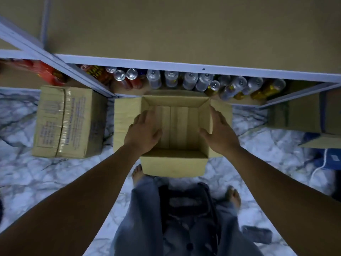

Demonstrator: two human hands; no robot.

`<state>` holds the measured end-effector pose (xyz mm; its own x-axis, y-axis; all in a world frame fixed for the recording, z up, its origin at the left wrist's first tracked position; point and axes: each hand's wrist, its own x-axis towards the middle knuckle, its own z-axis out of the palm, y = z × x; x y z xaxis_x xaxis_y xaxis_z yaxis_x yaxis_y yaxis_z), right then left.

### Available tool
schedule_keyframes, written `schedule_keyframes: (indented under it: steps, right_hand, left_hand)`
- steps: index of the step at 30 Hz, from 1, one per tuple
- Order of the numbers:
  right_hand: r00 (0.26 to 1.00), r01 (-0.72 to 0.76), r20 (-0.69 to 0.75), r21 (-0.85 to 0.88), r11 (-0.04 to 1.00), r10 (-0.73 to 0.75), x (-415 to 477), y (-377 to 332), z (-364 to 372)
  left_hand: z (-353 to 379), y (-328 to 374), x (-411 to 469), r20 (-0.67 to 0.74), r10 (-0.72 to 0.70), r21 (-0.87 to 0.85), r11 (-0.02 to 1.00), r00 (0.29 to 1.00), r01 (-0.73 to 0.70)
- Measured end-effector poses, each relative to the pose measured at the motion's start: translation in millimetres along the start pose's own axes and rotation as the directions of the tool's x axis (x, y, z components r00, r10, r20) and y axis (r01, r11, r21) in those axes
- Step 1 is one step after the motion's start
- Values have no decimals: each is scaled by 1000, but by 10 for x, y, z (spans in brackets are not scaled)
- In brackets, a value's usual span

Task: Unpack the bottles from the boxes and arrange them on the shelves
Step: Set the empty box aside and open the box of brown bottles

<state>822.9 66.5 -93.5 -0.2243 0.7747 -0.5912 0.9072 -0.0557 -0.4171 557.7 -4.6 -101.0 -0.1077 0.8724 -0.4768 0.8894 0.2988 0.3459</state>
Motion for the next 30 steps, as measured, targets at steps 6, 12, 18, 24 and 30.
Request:
schedule_keyframes:
  steps: [6, 12, 18, 24, 30]
  right_hand:
    - [994, -106, -17, 97, 990, 108, 532, 522, 574]
    - [981, -191, 4, 150, 970, 192, 806, 894, 1027]
    - [963, -254, -55, 134, 958, 263, 898, 956, 1307]
    - [972, -185, -127, 96, 978, 197, 868, 868, 1293]
    - [990, -120, -70, 41, 992, 123, 619, 648, 1146]
  left_hand:
    - [682, -593, 451, -40, -127, -116, 986, 991, 122]
    - [1105, -964, 659, 4, -296, -273, 919, 955, 286]
    - [1399, -1025, 716, -52, -322, -298, 908, 945, 293]
    - [1353, -1129, 689, -21, -246, -322, 919, 969, 226]
    - [1196, -1221, 216, 26, -301, -349, 891, 953, 291]
